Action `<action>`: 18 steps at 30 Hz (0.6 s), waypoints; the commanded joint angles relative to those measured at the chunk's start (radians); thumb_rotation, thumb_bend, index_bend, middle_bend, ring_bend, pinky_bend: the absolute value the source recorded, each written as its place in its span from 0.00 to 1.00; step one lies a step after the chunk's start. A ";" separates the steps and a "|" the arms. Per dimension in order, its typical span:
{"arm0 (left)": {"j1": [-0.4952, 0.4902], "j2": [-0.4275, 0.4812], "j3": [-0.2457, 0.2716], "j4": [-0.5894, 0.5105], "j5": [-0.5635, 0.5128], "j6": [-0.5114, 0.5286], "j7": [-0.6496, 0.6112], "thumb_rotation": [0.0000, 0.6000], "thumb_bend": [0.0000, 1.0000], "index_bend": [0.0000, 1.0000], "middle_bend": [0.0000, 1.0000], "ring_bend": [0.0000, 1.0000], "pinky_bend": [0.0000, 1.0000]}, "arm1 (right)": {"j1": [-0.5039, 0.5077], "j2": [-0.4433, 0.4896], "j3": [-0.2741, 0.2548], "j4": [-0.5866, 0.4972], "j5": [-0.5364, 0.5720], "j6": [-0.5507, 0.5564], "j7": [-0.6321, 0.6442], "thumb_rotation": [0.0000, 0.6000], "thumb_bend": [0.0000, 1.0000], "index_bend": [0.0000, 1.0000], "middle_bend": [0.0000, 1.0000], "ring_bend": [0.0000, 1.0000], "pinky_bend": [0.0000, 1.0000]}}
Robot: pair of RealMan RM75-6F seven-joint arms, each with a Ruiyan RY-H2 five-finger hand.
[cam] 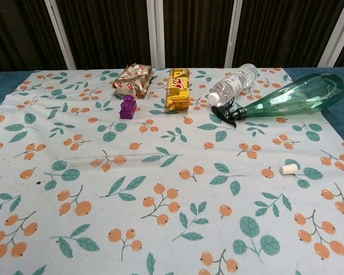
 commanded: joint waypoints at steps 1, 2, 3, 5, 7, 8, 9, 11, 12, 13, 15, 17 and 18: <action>0.000 0.000 0.000 0.000 -0.001 -0.001 0.000 1.00 0.10 0.00 0.00 0.00 0.00 | 0.000 0.000 0.000 0.000 0.002 -0.001 0.001 1.00 0.23 0.00 0.00 0.00 0.00; 0.000 0.000 0.001 0.000 -0.001 -0.002 0.000 1.00 0.10 0.00 0.00 0.00 0.00 | 0.000 0.000 0.001 -0.001 0.003 -0.001 0.002 1.00 0.24 0.00 0.00 0.00 0.00; 0.000 0.001 0.000 0.000 -0.002 -0.002 0.000 1.00 0.10 0.00 0.00 0.00 0.00 | 0.000 0.000 0.001 -0.001 0.003 -0.001 0.003 1.00 0.24 0.00 0.00 0.00 0.00; -0.001 0.001 0.000 0.000 -0.003 -0.003 0.000 1.00 0.10 0.00 0.00 0.00 0.00 | 0.000 0.000 0.001 -0.001 0.005 -0.002 0.004 1.00 0.23 0.00 0.00 0.00 0.00; -0.001 0.002 0.000 -0.002 -0.003 -0.003 0.000 1.00 0.10 0.00 0.00 0.00 0.00 | 0.000 0.001 0.001 -0.001 0.004 -0.001 0.006 1.00 0.23 0.00 0.00 0.00 0.00; 0.000 0.002 0.000 -0.003 -0.003 -0.003 0.000 1.00 0.10 0.00 0.00 0.00 0.00 | 0.000 0.002 0.001 -0.002 0.004 -0.001 0.007 1.00 0.23 0.00 0.00 0.00 0.00; 0.000 0.003 0.001 -0.003 -0.003 -0.002 0.001 1.00 0.10 0.00 0.00 0.00 0.00 | -0.001 0.002 0.001 -0.002 0.004 0.000 0.008 1.00 0.23 0.00 0.00 0.00 0.00; 0.001 0.004 0.002 -0.005 -0.003 -0.002 0.000 1.00 0.10 0.00 0.00 0.00 0.00 | -0.001 0.003 0.000 -0.005 0.005 -0.001 0.008 1.00 0.23 0.00 0.00 0.00 0.00; 0.001 0.004 0.002 -0.006 -0.004 -0.002 -0.001 1.00 0.10 0.00 0.00 0.00 0.00 | -0.001 0.003 0.000 -0.005 0.005 -0.001 0.007 1.00 0.23 0.00 0.00 0.00 0.00; 0.001 0.004 0.001 -0.006 -0.005 -0.003 -0.001 1.00 0.10 0.00 0.00 0.00 0.00 | -0.001 0.002 0.000 -0.006 0.006 -0.002 0.006 1.00 0.24 0.00 0.00 0.00 0.00; 0.000 0.005 0.001 -0.006 -0.009 -0.007 -0.002 1.00 0.10 0.00 0.00 0.00 0.00 | 0.000 0.001 0.000 -0.006 0.008 -0.006 0.003 1.00 0.24 0.00 0.00 0.00 0.00; -0.001 0.005 0.001 -0.005 -0.013 -0.012 0.000 1.00 0.10 0.00 0.00 0.00 0.00 | 0.001 0.000 0.000 -0.007 0.010 -0.008 0.003 1.00 0.24 0.00 0.00 0.00 0.00; -0.001 0.006 0.002 -0.005 -0.013 -0.013 0.001 1.00 0.10 0.00 0.00 0.00 0.00 | 0.002 0.000 0.000 -0.008 0.010 -0.009 0.004 1.00 0.23 0.00 0.00 0.00 0.00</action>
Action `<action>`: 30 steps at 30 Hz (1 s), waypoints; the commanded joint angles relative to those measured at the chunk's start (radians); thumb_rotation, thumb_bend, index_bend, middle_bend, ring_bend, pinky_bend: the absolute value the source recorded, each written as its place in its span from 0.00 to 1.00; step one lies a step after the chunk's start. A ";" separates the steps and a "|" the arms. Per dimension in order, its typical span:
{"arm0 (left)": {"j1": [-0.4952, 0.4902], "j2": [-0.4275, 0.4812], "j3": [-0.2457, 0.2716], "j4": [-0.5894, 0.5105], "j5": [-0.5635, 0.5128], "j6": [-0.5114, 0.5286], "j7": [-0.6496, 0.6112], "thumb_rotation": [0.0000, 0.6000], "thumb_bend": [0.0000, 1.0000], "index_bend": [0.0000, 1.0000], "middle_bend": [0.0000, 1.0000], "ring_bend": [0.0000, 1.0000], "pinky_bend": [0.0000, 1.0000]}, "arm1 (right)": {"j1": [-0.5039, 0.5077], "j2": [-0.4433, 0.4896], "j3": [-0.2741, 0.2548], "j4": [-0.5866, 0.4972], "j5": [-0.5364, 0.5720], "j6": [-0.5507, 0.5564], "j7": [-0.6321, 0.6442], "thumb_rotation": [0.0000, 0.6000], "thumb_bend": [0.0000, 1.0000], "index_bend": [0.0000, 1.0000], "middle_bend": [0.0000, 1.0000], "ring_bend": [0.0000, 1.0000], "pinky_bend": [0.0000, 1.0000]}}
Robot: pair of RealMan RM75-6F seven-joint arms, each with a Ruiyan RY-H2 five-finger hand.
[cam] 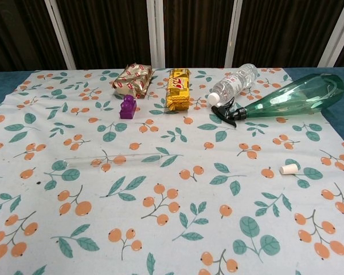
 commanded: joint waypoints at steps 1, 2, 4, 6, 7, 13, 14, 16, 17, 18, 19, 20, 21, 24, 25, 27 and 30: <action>-0.001 0.001 0.001 0.000 -0.002 -0.003 0.003 1.00 0.10 0.00 0.00 0.00 0.00 | 0.001 0.000 -0.001 -0.002 -0.001 -0.002 0.001 1.00 0.23 0.00 0.00 0.00 0.00; -0.001 0.002 0.001 -0.002 -0.002 -0.004 0.003 1.00 0.10 0.00 0.00 0.00 0.00 | 0.001 0.001 -0.001 -0.002 -0.002 -0.002 0.001 1.00 0.24 0.00 0.00 0.00 0.00; -0.001 0.003 0.002 -0.005 -0.002 -0.004 0.005 1.00 0.10 0.00 0.00 0.00 0.00 | 0.001 0.002 -0.003 -0.002 -0.003 -0.002 0.001 1.00 0.23 0.00 0.00 0.00 0.00; -0.002 0.004 0.002 -0.008 -0.001 -0.005 0.010 1.00 0.10 0.00 0.00 0.00 0.00 | 0.000 0.003 -0.004 -0.001 -0.004 -0.002 0.002 1.00 0.23 0.00 0.00 0.00 0.00; -0.003 0.004 0.003 -0.009 0.000 -0.007 0.013 1.00 0.10 0.00 0.00 0.00 0.00 | 0.000 0.005 -0.004 -0.003 -0.003 -0.002 0.005 1.00 0.24 0.00 0.00 0.00 0.00; -0.018 0.002 -0.003 -0.016 -0.001 -0.025 0.049 1.00 0.10 0.01 0.00 0.00 0.00 | 0.000 0.007 -0.007 -0.009 -0.008 -0.002 0.003 1.00 0.23 0.00 0.00 0.00 0.00; -0.026 0.001 -0.009 -0.020 -0.001 -0.030 0.060 1.00 0.10 0.01 0.00 0.00 0.00 | 0.000 0.007 -0.008 -0.010 -0.010 -0.002 0.003 1.00 0.23 0.00 0.00 0.00 0.00; -0.045 0.001 -0.022 -0.032 -0.006 -0.046 0.088 1.00 0.10 0.02 0.00 0.00 0.00 | 0.001 0.006 -0.010 -0.009 -0.013 -0.004 0.004 1.00 0.23 0.00 0.00 0.00 0.00; -0.055 0.000 -0.028 -0.038 -0.009 -0.057 0.104 1.00 0.10 0.03 0.01 0.00 0.00 | 0.001 0.006 -0.010 -0.009 -0.012 -0.005 0.007 1.00 0.23 0.00 0.00 0.00 0.00; -0.070 -0.003 -0.038 -0.045 -0.014 -0.071 0.122 1.00 0.10 0.04 0.02 0.00 0.00 | 0.001 0.006 -0.010 -0.009 -0.012 -0.005 0.009 1.00 0.23 0.00 0.00 0.00 0.00; -0.083 -0.008 -0.047 -0.052 -0.023 -0.086 0.136 1.00 0.10 0.05 0.04 0.00 0.00 | 0.002 0.006 -0.009 -0.009 -0.011 -0.006 0.011 1.00 0.24 0.00 0.00 0.00 0.00; -0.096 -0.014 -0.056 -0.059 -0.036 -0.102 0.150 1.00 0.11 0.08 0.08 0.00 0.00 | 0.001 0.007 -0.009 -0.009 -0.009 -0.006 0.013 1.00 0.24 0.00 0.00 0.00 0.00; -0.114 -0.023 -0.067 -0.069 -0.055 -0.126 0.167 1.00 0.12 0.10 0.10 0.00 0.00 | 0.001 0.007 -0.009 -0.009 -0.008 -0.006 0.015 1.00 0.23 0.00 0.00 0.00 0.00; -0.162 -0.054 -0.098 -0.103 -0.128 -0.192 0.224 1.00 0.15 0.17 0.15 0.00 0.00 | 0.001 0.007 -0.008 -0.009 -0.008 -0.006 0.017 1.00 0.24 0.00 0.00 0.00 0.00; -0.182 -0.072 -0.113 -0.115 -0.163 -0.216 0.255 1.00 0.16 0.19 0.18 0.00 0.00 | 0.001 0.008 -0.009 -0.009 -0.008 -0.006 0.018 1.00 0.24 0.00 0.00 0.00 0.00; -0.217 -0.107 -0.133 -0.124 -0.210 -0.247 0.308 1.00 0.19 0.24 0.23 0.00 0.00 | 0.001 0.008 -0.009 -0.010 -0.008 -0.006 0.018 1.00 0.24 0.00 0.00 0.00 0.00; -0.264 -0.169 -0.162 -0.121 -0.273 -0.275 0.379 1.00 0.24 0.29 0.27 0.00 0.00 | 0.001 0.008 -0.009 -0.010 -0.007 -0.006 0.020 1.00 0.24 0.00 0.00 0.00 0.00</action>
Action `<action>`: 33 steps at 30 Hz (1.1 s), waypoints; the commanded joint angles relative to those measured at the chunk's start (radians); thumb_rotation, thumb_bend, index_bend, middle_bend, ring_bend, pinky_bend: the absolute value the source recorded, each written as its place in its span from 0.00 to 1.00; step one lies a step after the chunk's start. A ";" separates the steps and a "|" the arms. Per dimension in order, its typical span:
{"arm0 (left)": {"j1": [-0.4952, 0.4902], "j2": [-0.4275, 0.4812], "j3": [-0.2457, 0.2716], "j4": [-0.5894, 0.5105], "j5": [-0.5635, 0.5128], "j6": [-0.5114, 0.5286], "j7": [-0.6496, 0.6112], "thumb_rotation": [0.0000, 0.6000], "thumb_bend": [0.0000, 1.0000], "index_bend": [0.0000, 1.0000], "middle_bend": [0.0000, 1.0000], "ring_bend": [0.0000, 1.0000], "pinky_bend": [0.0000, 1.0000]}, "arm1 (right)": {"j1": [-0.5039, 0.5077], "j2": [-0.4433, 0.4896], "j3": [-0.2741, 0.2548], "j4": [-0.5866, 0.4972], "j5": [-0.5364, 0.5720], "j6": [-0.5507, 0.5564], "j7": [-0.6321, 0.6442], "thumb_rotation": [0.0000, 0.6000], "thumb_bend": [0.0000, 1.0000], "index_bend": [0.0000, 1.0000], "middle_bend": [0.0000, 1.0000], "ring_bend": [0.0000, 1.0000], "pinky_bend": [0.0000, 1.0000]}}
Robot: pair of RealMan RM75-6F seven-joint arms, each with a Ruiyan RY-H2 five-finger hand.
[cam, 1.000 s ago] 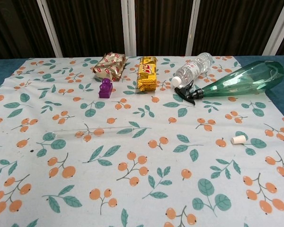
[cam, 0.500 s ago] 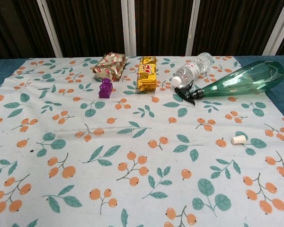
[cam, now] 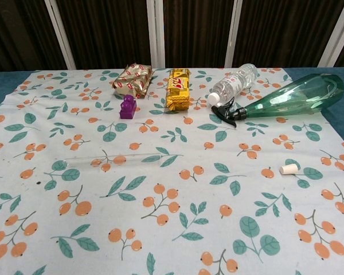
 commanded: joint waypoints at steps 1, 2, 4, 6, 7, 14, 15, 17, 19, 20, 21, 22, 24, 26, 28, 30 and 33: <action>-0.078 -0.097 -0.055 -0.010 -0.101 -0.053 0.099 1.00 0.25 0.31 0.28 0.00 0.00 | 0.000 0.000 0.000 0.000 0.001 -0.001 0.001 1.00 0.24 0.00 0.00 0.00 0.00; -0.091 -0.118 -0.064 -0.007 -0.120 -0.055 0.115 1.00 0.26 0.32 0.29 0.00 0.00 | 0.000 0.000 0.000 0.000 0.001 -0.001 0.002 1.00 0.24 0.00 0.00 0.00 0.00; -0.117 -0.159 -0.082 0.002 -0.156 -0.055 0.151 1.00 0.28 0.34 0.30 0.00 0.00 | 0.000 0.001 0.001 0.000 0.003 -0.002 0.004 1.00 0.24 0.00 0.00 0.00 0.00; -0.146 -0.201 -0.098 0.015 -0.191 -0.057 0.190 1.00 0.30 0.35 0.31 0.00 0.00 | 0.000 0.002 0.001 0.001 0.005 -0.003 0.007 1.00 0.24 0.00 0.00 0.00 0.00; -0.158 -0.219 -0.104 0.022 -0.207 -0.057 0.208 1.00 0.30 0.36 0.31 0.00 0.00 | 0.000 0.002 0.001 0.001 0.007 -0.004 0.009 1.00 0.24 0.00 0.00 0.00 0.00; -0.238 -0.336 -0.125 0.052 -0.342 -0.053 0.335 1.00 0.34 0.37 0.35 0.00 0.00 | 0.001 0.006 0.002 0.001 0.010 -0.006 0.021 1.00 0.24 0.00 0.00 0.00 0.00; -0.246 -0.351 -0.124 0.056 -0.351 -0.048 0.350 1.00 0.35 0.36 0.35 0.00 0.00 | 0.001 0.006 0.002 0.001 0.011 -0.006 0.024 1.00 0.23 0.00 0.00 0.00 0.00; -0.265 -0.381 -0.121 0.071 -0.365 -0.039 0.380 1.00 0.37 0.35 0.35 0.00 0.00 | 0.001 0.007 0.002 0.001 0.011 -0.007 0.026 1.00 0.23 0.00 0.00 0.00 0.00; -0.280 -0.408 -0.120 0.087 -0.384 -0.030 0.405 1.00 0.38 0.35 0.36 0.00 0.00 | 0.001 0.007 0.002 0.000 0.012 -0.008 0.030 1.00 0.23 0.00 0.00 0.00 0.00; -0.289 -0.422 -0.121 0.096 -0.397 -0.027 0.418 1.00 0.39 0.35 0.35 0.00 0.00 | 0.001 0.008 0.002 0.000 0.012 -0.008 0.031 1.00 0.23 0.00 0.00 0.00 0.00; -0.296 -0.435 -0.122 0.103 -0.411 -0.024 0.430 1.00 0.39 0.35 0.35 0.00 0.00 | 0.001 0.008 0.002 0.000 0.013 -0.009 0.033 1.00 0.24 0.00 0.00 0.00 0.00; -0.304 -0.448 -0.124 0.109 -0.426 -0.020 0.442 1.00 0.39 0.35 0.35 0.00 0.00 | 0.001 0.009 0.002 -0.001 0.014 -0.010 0.034 1.00 0.23 0.00 0.00 0.00 0.00; -0.319 -0.474 -0.129 0.119 -0.463 -0.012 0.470 1.00 0.39 0.36 0.35 0.00 0.00 | 0.002 0.009 0.002 -0.002 0.015 -0.012 0.037 1.00 0.24 0.00 0.00 0.00 0.00; -0.333 -0.500 -0.134 0.129 -0.494 -0.003 0.490 1.00 0.39 0.38 0.35 0.00 0.00 | 0.002 0.010 0.002 -0.002 0.016 -0.014 0.039 1.00 0.24 0.00 0.00 0.00 0.00; -0.346 -0.526 -0.139 0.142 -0.522 0.007 0.507 1.00 0.39 0.39 0.35 0.00 0.00 | 0.003 0.010 0.002 -0.003 0.018 -0.016 0.041 1.00 0.23 0.00 0.00 0.00 0.00; -0.359 -0.548 -0.143 0.154 -0.546 0.015 0.520 1.00 0.39 0.41 0.35 0.00 0.00 | 0.003 0.011 0.002 -0.004 0.020 -0.019 0.045 1.00 0.24 0.00 0.00 0.00 0.00; -0.377 -0.577 -0.153 0.173 -0.582 0.023 0.536 1.00 0.39 0.42 0.35 0.00 0.00 | 0.005 0.013 0.002 -0.004 0.020 -0.021 0.051 1.00 0.23 0.00 0.00 0.00 0.00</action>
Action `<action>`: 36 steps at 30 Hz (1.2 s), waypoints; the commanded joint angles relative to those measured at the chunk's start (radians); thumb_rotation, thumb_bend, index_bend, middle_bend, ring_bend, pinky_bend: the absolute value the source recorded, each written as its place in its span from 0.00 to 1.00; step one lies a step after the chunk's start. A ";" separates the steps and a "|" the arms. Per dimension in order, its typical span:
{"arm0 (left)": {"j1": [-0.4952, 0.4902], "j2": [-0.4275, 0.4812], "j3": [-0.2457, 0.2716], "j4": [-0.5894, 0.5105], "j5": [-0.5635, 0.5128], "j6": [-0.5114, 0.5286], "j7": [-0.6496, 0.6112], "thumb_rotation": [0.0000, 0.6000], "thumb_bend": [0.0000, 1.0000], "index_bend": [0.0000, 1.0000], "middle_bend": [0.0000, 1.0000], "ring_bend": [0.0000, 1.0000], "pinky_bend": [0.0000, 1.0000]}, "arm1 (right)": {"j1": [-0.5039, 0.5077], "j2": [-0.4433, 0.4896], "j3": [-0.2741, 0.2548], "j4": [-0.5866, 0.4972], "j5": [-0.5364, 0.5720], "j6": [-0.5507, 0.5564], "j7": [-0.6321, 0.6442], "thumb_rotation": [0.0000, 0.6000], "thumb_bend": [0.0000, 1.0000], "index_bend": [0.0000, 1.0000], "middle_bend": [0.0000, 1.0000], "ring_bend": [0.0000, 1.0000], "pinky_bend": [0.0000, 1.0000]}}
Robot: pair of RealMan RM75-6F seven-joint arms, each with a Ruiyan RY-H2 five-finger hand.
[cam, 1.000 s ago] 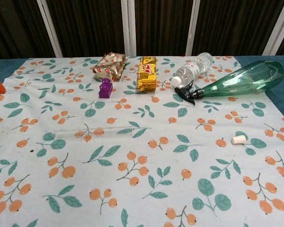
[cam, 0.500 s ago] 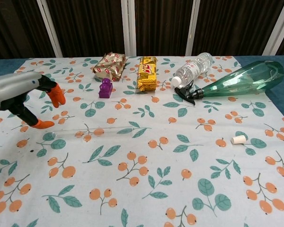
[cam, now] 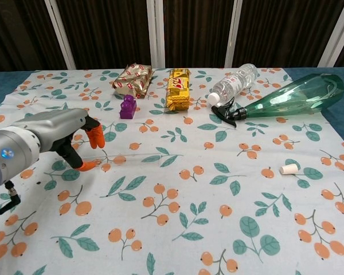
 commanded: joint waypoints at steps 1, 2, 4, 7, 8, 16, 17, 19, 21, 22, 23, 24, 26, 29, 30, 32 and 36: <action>-0.022 -0.032 -0.014 0.023 -0.035 0.013 0.017 1.00 0.39 0.42 0.35 0.00 0.00 | 0.001 0.001 0.000 0.000 -0.002 0.000 0.004 1.00 0.24 0.00 0.00 0.00 0.00; -0.028 -0.041 -0.019 0.029 -0.043 0.017 0.019 1.00 0.39 0.42 0.35 0.00 0.00 | 0.001 0.001 0.000 0.001 -0.003 0.000 0.006 1.00 0.23 0.00 0.00 0.00 0.00; -0.039 -0.057 -0.024 0.043 -0.056 0.023 0.024 1.00 0.39 0.43 0.35 0.00 0.00 | 0.001 0.001 -0.001 0.003 -0.004 0.000 0.009 1.00 0.24 0.00 0.00 0.00 0.00; -0.052 -0.077 -0.029 0.068 -0.070 0.032 0.030 1.00 0.39 0.43 0.35 0.00 0.00 | 0.001 0.002 0.000 0.003 -0.002 -0.001 0.013 1.00 0.24 0.00 0.00 0.00 0.00; -0.055 -0.083 -0.031 0.076 -0.076 0.034 0.031 1.00 0.39 0.43 0.35 0.00 0.00 | 0.001 0.002 0.000 0.003 -0.001 -0.001 0.015 1.00 0.24 0.00 0.00 0.00 0.00; -0.079 -0.117 -0.040 0.111 -0.113 0.042 0.039 1.00 0.41 0.44 0.35 0.00 0.00 | 0.003 0.003 0.001 0.004 0.002 -0.005 0.024 1.00 0.23 0.00 0.00 0.00 0.00; -0.082 -0.121 -0.041 0.115 -0.118 0.041 0.042 1.00 0.41 0.44 0.35 0.00 0.00 | 0.003 0.003 0.001 0.004 0.003 -0.005 0.025 1.00 0.23 0.00 0.00 0.00 0.00; -0.087 -0.128 -0.044 0.118 -0.127 0.043 0.043 1.00 0.42 0.45 0.35 0.00 0.00 | 0.003 0.003 0.001 0.004 0.004 -0.006 0.025 1.00 0.23 0.00 0.00 0.00 0.00; -0.091 -0.135 -0.045 0.121 -0.135 0.045 0.044 1.00 0.43 0.46 0.35 0.00 0.00 | 0.003 0.003 0.002 0.004 0.006 -0.007 0.026 1.00 0.24 0.00 0.00 0.00 0.00; -0.093 -0.138 -0.045 0.123 -0.137 0.047 0.045 1.00 0.44 0.46 0.35 0.00 0.00 | 0.003 0.003 0.002 0.003 0.006 -0.007 0.027 1.00 0.24 0.00 0.00 0.00 0.00; -0.095 -0.140 -0.045 0.124 -0.139 0.047 0.045 1.00 0.44 0.46 0.35 0.00 0.00 | 0.003 0.003 0.002 0.002 0.007 -0.008 0.027 1.00 0.23 0.00 0.00 0.00 0.00; -0.097 -0.142 -0.045 0.125 -0.141 0.048 0.046 1.00 0.45 0.46 0.35 0.00 0.00 | 0.003 0.004 0.002 0.001 0.008 -0.008 0.027 1.00 0.23 0.00 0.00 0.00 0.00; -0.099 -0.144 -0.045 0.127 -0.145 0.050 0.045 1.00 0.46 0.47 0.35 0.00 0.00 | 0.003 0.004 0.002 0.000 0.010 -0.009 0.026 1.00 0.24 0.00 0.00 0.00 0.00; -0.102 -0.147 -0.046 0.128 -0.154 0.053 0.043 1.00 0.46 0.47 0.35 0.00 0.00 | 0.003 0.005 0.002 -0.002 0.013 -0.011 0.027 1.00 0.24 0.00 0.00 0.00 0.00; -0.103 -0.148 -0.046 0.127 -0.157 0.054 0.044 1.00 0.46 0.47 0.35 0.00 0.00 | 0.003 0.005 0.002 -0.002 0.014 -0.012 0.027 1.00 0.24 0.00 0.00 0.00 0.00; -0.105 -0.147 -0.046 0.126 -0.163 0.055 0.047 1.00 0.46 0.47 0.35 0.00 0.00 | 0.003 0.005 0.002 -0.004 0.013 -0.011 0.027 1.00 0.24 0.00 0.00 0.00 0.00; -0.109 -0.146 -0.049 0.124 -0.179 0.059 0.054 1.00 0.46 0.47 0.35 0.00 0.00 | 0.002 0.005 0.001 -0.004 0.011 -0.010 0.027 1.00 0.24 0.00 0.00 0.00 0.00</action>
